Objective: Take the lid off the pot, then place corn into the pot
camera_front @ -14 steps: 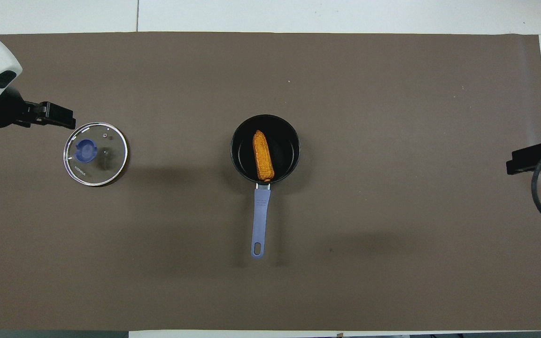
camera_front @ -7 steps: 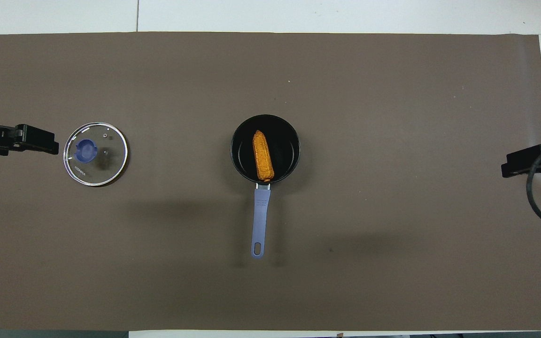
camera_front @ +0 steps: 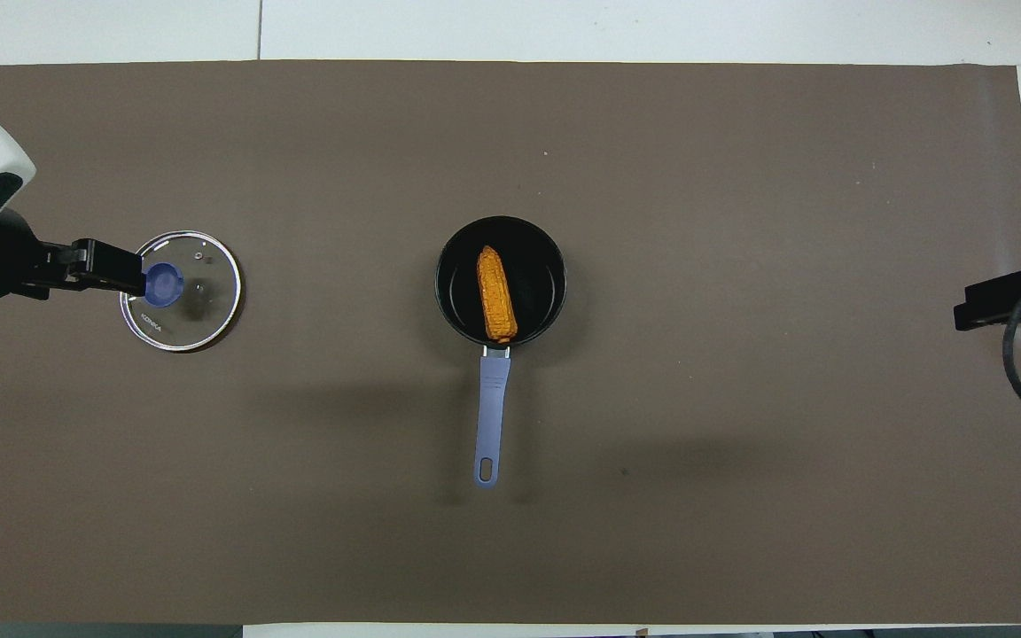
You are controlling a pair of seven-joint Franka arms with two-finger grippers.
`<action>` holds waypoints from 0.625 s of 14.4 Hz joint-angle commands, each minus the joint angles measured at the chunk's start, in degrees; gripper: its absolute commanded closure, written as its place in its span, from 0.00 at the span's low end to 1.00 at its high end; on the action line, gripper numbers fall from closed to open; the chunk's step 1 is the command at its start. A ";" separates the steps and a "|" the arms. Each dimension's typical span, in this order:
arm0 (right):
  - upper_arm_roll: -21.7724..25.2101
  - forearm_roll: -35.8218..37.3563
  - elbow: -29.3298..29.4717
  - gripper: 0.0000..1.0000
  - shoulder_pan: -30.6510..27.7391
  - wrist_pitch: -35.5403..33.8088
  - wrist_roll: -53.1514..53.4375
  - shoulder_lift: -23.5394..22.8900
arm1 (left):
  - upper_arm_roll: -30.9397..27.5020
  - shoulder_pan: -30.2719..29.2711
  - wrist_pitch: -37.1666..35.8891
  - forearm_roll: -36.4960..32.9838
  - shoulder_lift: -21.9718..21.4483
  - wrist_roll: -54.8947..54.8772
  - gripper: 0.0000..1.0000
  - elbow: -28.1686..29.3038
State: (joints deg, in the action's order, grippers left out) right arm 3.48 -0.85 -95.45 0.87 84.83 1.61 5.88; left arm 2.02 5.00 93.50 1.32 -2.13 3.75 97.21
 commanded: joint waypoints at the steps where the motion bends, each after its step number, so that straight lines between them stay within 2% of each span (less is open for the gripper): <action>1: -0.50 -0.82 -3.17 0.00 -0.96 1.57 0.06 2.03 | -0.79 0.89 -1.84 -1.50 0.63 0.21 0.00 -1.60; 9: -0.06 -0.90 -2.81 0.00 -1.04 1.39 0.59 2.20 | -0.53 0.71 -2.36 -1.32 0.54 0.21 0.00 -1.77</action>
